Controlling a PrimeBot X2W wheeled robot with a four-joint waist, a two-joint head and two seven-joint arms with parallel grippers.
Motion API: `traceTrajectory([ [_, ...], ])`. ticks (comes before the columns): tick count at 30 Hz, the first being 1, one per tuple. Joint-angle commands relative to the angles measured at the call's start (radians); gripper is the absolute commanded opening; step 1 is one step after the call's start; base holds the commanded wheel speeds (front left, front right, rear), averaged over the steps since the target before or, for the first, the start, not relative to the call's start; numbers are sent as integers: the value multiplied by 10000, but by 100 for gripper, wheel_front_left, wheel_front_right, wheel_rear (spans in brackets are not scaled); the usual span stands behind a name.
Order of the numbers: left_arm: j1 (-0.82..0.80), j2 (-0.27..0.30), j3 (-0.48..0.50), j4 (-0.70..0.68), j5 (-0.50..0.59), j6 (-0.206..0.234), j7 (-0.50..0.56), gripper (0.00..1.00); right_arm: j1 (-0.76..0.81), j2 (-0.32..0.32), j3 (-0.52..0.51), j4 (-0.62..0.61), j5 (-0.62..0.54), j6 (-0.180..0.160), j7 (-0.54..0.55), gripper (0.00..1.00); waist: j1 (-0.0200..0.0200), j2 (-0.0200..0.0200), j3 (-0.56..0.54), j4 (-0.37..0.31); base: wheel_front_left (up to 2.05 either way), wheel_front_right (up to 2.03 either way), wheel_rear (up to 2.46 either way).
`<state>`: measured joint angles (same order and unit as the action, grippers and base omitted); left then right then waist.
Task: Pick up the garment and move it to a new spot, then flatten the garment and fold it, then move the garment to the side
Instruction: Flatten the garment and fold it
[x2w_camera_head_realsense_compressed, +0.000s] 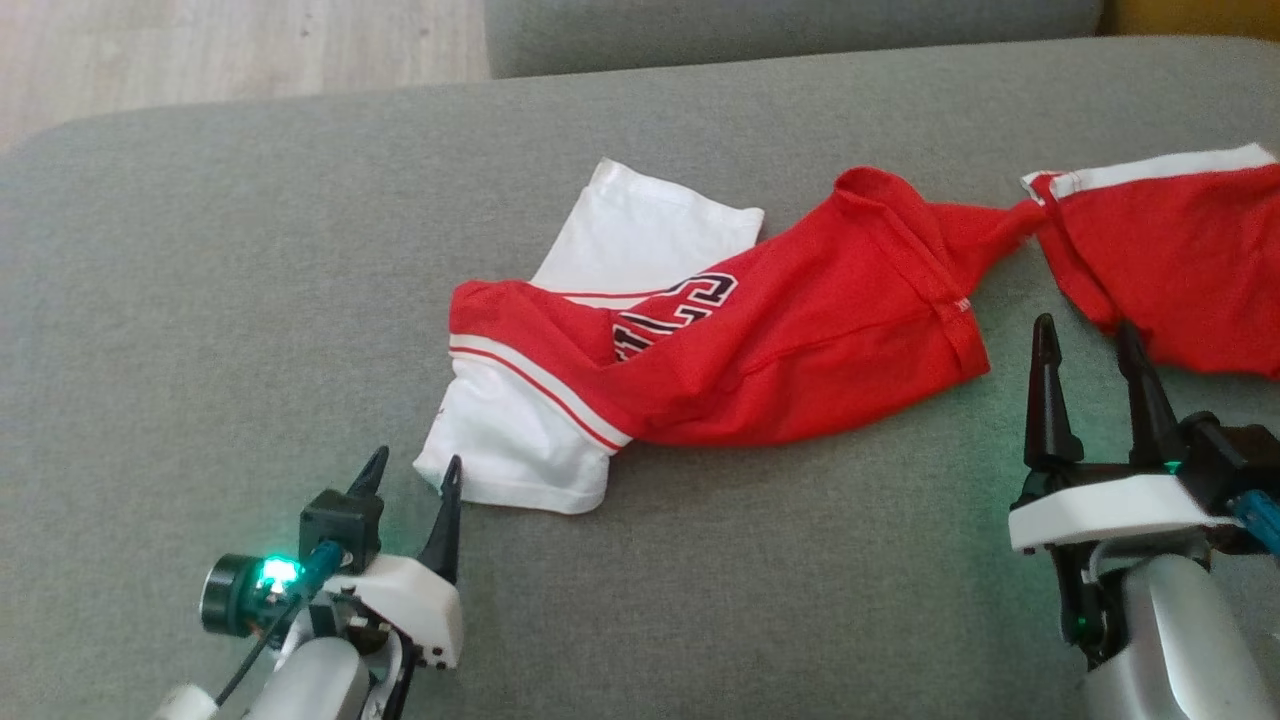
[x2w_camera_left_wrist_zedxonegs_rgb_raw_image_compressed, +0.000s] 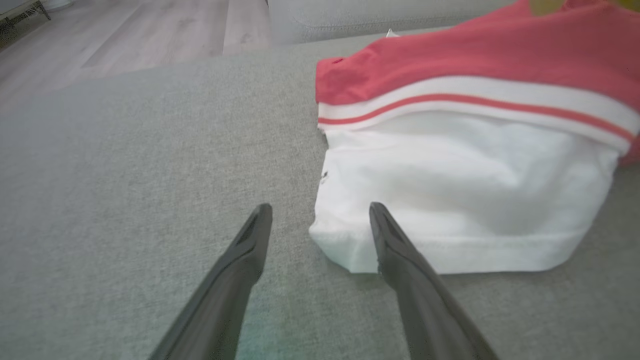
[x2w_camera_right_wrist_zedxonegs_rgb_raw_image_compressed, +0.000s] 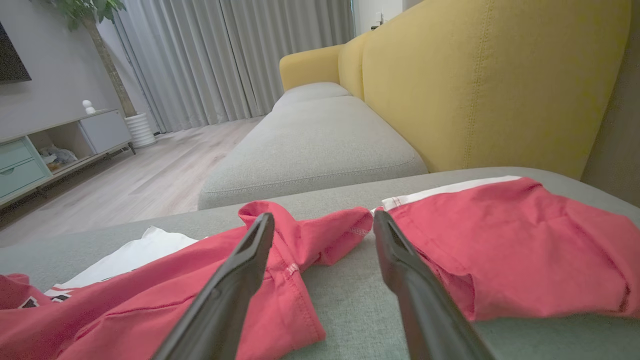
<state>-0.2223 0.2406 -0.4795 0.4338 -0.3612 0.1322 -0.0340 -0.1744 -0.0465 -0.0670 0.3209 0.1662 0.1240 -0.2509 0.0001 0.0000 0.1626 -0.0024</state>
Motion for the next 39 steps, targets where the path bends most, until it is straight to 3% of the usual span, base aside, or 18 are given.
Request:
traceTrajectory([
  [1, -485, 233, 349, -76, -15, 58, 15, 100, -336, -37, 228, -264, 9, 67, -109, 100, -1, 0, 106, -124, 0, 0, 0],
  [10, -824, 299, 312, 704, 57, 325, 364, 100, -438, -37, 174, -281, 63, 67, -109, 100, -1, 0, 348, -351, 0, 0, 0],
  [20, -895, 398, -107, 1219, 88, 83, 1188, 100, -504, -37, 93, -252, 115, 67, -109, 100, -1, 0, 309, -403, 0, 0, 0],
  [21, -878, 404, -174, 1230, 77, 22, 1331, 39, -501, -37, 80, -243, 118, 67, -109, 100, -1, 0, 289, -396, 0, 0, 0],
  [22, -861, 411, -215, 1201, 70, -5, 1411, 0, -497, -37, 65, -235, 120, 67, -109, 100, -1, 0, 265, -384, 0, 0, 0],
  [30, -688, 520, -112, 688, -30, 171, 1141, 0, -440, -37, 20, -168, 79, 67, -109, 100, -1, 0, 8, -297, 0, 0, 0],
  [39, -495, 424, 540, -623, -259, 747, -410, 0, -319, -37, 87, -125, -2, 67, -109, 100, -1, 0, -251, -197, 0, 0, 0],
])
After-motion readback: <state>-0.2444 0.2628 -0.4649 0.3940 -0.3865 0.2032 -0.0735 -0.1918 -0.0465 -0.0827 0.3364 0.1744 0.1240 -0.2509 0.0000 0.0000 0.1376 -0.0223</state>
